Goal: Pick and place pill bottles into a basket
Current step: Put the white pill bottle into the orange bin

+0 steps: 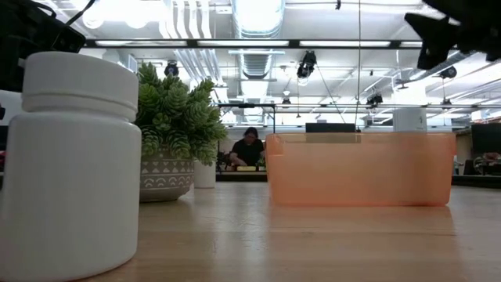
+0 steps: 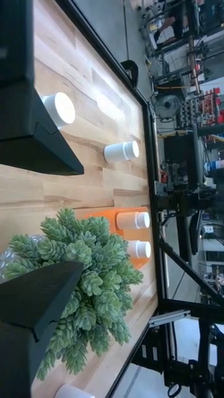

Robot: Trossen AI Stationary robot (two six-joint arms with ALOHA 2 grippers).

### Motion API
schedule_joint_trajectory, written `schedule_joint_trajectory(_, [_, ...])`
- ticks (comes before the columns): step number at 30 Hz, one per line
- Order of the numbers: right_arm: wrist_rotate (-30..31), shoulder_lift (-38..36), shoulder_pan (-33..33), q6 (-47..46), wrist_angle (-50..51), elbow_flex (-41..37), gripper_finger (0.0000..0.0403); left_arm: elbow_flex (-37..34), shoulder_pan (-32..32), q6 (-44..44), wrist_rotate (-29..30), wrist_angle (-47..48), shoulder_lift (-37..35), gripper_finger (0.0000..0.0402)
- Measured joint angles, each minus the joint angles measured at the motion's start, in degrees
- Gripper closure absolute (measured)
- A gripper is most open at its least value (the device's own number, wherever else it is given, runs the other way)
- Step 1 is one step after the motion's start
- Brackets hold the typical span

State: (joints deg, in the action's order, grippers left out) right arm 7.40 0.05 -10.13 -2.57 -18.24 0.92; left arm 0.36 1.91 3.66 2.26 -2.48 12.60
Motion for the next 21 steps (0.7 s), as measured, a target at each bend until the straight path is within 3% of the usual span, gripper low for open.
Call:
schedule_joint_trajectory(13, [0.6, 0.4, 0.0, 5.1, 15.8, -0.4, 0.0229, 0.0, 0.0, 0.0, 0.0, 0.0, 0.0, 0.0181])
schedule_joint_trajectory(21, [0.6, 0.7, 0.0, 9.0, 16.4, -0.4, 0.023, 0.0, 0.0, 0.0, 0.0, 0.0, 0.0, 0.0181])
